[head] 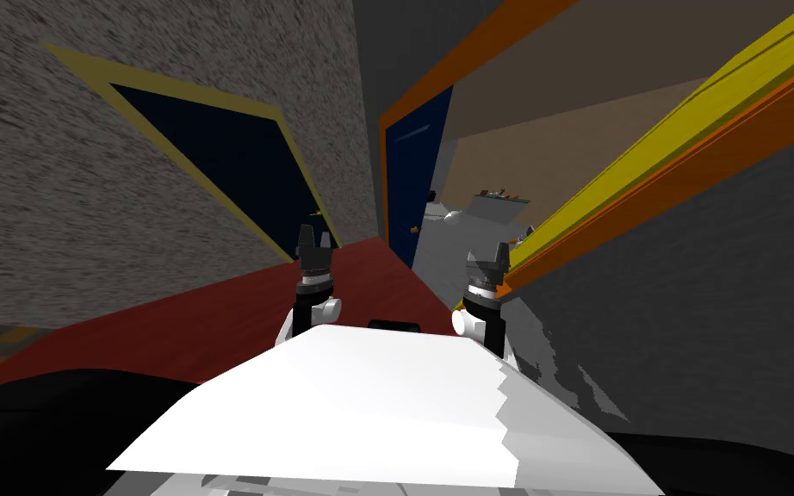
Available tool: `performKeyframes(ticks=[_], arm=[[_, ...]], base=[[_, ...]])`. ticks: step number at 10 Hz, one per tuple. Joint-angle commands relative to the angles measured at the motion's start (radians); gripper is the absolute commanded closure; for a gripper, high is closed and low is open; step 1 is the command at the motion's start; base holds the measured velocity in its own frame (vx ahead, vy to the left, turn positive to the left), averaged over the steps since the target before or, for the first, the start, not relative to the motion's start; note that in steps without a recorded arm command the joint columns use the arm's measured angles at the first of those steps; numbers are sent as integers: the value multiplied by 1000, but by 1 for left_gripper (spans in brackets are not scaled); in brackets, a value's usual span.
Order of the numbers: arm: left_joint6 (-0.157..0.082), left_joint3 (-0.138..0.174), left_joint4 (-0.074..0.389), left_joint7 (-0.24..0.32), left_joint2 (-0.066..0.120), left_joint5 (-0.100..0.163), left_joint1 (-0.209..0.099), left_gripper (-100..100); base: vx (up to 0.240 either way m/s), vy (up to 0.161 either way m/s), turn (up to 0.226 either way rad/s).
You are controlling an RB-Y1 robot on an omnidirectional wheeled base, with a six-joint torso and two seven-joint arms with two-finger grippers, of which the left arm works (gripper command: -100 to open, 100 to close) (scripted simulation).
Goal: Push the door open
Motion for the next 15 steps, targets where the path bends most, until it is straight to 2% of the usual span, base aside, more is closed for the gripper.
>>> performKeyframes(ticks=[1, 8, 11, 15], arm=[[-5, -5, 28, 22, 12, 12, -9, -100], [-30, -27, 162, 129, 53, 71, -53, -100], [-45, -40, 243, 194, 71, 107, -80, -100], [-59, -52, 317, 253, 84, 140, -105, -100]], base=[[76, 27, -130], [125, 44, -149], [133, 63, -189], [100, 56, -141]])
